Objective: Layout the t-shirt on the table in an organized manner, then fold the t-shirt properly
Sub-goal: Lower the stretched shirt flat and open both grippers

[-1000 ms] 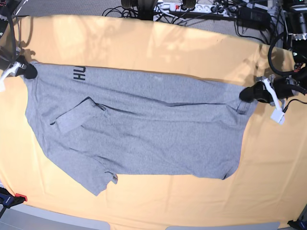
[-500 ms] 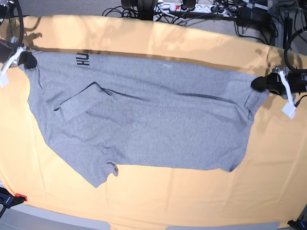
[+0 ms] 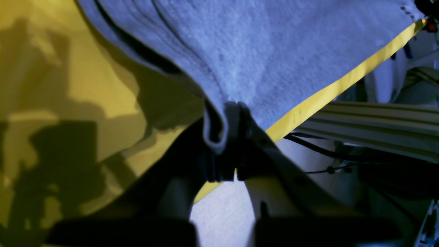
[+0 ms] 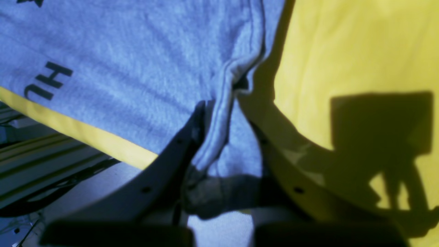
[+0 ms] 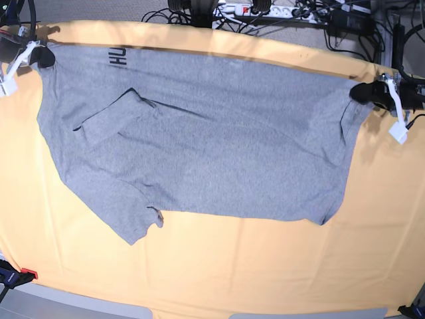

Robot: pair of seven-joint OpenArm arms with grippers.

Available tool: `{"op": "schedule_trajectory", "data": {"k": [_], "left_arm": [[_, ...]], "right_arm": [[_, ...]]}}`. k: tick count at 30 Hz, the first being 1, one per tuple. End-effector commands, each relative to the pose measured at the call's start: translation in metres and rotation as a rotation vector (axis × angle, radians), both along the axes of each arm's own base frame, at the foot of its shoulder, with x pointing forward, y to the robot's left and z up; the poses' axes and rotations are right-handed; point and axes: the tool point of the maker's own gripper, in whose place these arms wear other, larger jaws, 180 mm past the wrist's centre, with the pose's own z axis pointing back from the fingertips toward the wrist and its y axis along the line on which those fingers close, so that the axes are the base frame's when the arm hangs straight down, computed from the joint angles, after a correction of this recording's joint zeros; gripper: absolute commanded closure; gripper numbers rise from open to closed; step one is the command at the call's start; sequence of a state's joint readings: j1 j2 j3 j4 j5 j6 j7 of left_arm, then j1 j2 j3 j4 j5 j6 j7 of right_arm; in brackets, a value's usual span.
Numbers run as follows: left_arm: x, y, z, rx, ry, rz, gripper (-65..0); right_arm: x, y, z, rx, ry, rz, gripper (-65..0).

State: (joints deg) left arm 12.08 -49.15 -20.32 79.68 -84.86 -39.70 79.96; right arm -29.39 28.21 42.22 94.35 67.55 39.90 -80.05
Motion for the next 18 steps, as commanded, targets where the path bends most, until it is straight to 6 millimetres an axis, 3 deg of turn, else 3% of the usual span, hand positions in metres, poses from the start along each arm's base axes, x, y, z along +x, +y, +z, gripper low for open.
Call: {"op": "schedule_trajectory", "data": {"k": [1,18], "left_arm": [[0.0069,0.0113,0.0126,0.042,-0.029,-0.013,0.0],[-0.0002,0.0157,0.0097,0.055,0.007,-0.002,0.0]], "right_arm": [[0.0038,-0.0103,0.0085,-0.044,-0.009,0.017,0.0],[0.0042,-0.0192,0.0137,-0.075,-0.001,0.035,0.0]]}}
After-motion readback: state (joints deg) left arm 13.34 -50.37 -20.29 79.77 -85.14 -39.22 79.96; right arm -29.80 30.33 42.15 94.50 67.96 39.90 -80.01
